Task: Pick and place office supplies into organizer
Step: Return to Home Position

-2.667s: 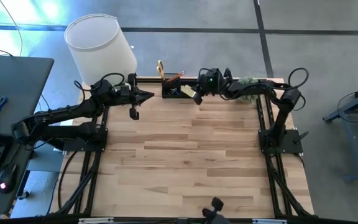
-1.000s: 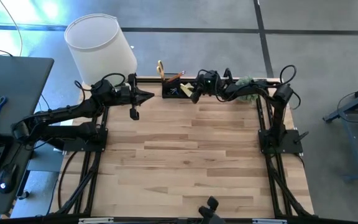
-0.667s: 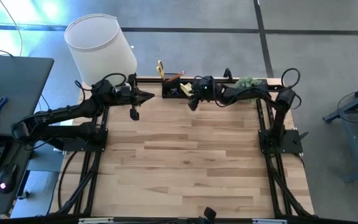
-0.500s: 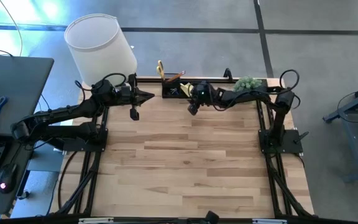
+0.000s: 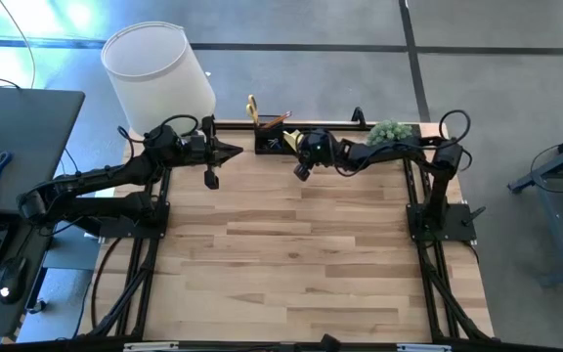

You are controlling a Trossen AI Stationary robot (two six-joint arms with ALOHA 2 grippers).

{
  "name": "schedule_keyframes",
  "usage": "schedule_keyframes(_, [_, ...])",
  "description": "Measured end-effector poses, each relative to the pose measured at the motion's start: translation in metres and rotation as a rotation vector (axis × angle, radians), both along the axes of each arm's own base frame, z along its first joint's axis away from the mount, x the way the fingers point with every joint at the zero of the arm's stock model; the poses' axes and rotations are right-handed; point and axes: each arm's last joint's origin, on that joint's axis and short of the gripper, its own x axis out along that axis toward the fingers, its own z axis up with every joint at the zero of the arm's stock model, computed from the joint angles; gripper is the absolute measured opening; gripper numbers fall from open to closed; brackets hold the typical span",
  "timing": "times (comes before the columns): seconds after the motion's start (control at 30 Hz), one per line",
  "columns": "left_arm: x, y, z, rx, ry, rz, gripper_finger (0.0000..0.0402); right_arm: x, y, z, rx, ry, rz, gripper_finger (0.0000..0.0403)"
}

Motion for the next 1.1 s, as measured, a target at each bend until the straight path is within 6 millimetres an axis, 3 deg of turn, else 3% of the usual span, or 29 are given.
schedule_keyframes(0.1, [0.000,0.000,0.000,0.000,0.001,0.000,0.0001,0.001,0.005,0.010,0.061,-0.061,0.054,0.0079])
schedule_keyframes(0.37, [0.000,-0.004,0.001,-0.067,-0.013,-0.124,0.0001,-0.015,0.034,0.074,0.051,-0.149,0.227,0.0041])
schedule_keyframes(0.57, [-0.001,-0.006,0.006,-0.149,-0.036,-0.178,0.0001,-0.024,0.056,0.092,0.068,-0.127,0.282,0.0013])
schedule_keyframes(0.7, [-0.006,-0.011,0.004,-0.239,-0.001,-0.236,0.0001,-0.043,0.074,0.087,-0.001,-0.248,0.301,0.0002])
schedule_keyframes(0.87, [-0.025,-0.027,0.001,-0.302,0.058,-0.227,0.0000,-0.101,0.091,0.054,-0.045,-0.554,0.196,0.0002])
schedule_keyframes(0.97, [-0.042,-0.039,-0.002,-0.284,-0.001,-0.156,0.0000,-0.132,0.100,0.033,-0.024,-0.661,0.157,0.0001])
schedule_keyframes(1.1, [-0.065,-0.057,-0.008,-0.245,-0.106,-0.110,0.0000,-0.156,0.108,0.023,-0.021,-0.723,0.169,0.0001])
